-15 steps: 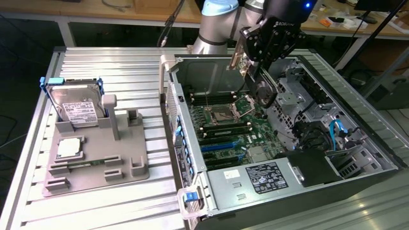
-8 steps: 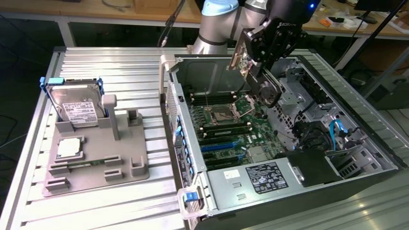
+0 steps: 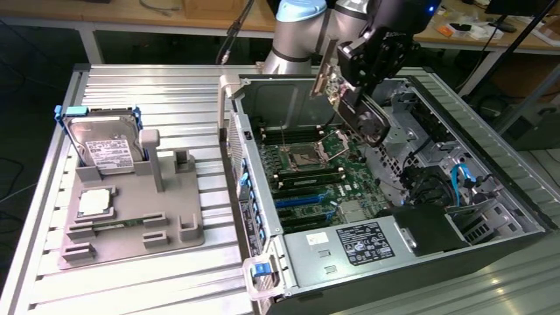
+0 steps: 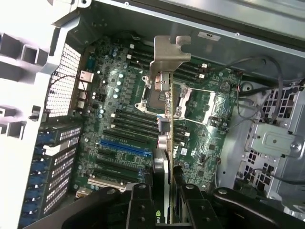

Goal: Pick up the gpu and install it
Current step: 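Insert the gpu into the slot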

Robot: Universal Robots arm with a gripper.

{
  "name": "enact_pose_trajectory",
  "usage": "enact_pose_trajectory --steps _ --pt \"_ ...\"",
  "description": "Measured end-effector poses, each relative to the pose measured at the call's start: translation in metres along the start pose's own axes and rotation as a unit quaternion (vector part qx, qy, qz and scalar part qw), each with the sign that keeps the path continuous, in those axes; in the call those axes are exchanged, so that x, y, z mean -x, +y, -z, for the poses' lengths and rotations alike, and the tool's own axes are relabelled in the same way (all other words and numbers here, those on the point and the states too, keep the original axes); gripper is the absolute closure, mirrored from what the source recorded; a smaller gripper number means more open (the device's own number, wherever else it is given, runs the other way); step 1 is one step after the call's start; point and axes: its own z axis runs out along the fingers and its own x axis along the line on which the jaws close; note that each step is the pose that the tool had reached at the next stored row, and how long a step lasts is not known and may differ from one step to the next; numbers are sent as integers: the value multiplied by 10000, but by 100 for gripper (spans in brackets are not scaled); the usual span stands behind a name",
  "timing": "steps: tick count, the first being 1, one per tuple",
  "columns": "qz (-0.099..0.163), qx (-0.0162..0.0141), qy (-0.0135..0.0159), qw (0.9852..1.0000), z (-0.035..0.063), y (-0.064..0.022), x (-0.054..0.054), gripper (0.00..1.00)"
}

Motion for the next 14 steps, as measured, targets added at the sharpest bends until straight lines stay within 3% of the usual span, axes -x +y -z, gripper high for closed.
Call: enact_pose_trajectory --steps 7,14 --pt "421 3 -3 9991 -8 -9 31 73" --pt "821 6 -4 9966 -22 -19 69 73"
